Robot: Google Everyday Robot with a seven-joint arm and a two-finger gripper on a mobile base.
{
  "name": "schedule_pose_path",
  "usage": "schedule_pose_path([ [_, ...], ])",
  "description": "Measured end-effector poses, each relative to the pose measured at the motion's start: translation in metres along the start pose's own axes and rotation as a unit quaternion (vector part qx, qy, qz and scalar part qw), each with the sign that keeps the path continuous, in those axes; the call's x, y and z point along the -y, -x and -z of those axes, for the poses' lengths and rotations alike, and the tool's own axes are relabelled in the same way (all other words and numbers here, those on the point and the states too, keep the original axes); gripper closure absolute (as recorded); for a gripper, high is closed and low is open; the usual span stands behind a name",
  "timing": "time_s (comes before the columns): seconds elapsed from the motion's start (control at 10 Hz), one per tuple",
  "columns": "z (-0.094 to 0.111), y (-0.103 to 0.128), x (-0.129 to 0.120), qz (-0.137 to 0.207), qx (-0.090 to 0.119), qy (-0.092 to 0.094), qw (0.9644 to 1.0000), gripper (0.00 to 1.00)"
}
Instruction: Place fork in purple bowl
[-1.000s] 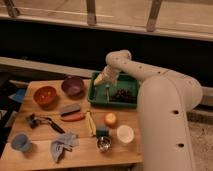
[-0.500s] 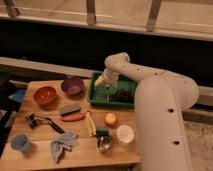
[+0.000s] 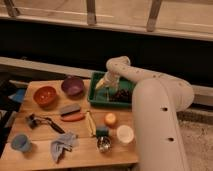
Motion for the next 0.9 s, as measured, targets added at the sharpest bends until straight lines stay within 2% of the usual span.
schedule_pose_path([
  [0.5,-0.022,-0.001,-0.004,0.004,-0.019,0.011,0.9998,0.20],
  [0.9,-0.031,-0.003,-0.003,0.005,-0.029,0.004,0.9995,0.20],
])
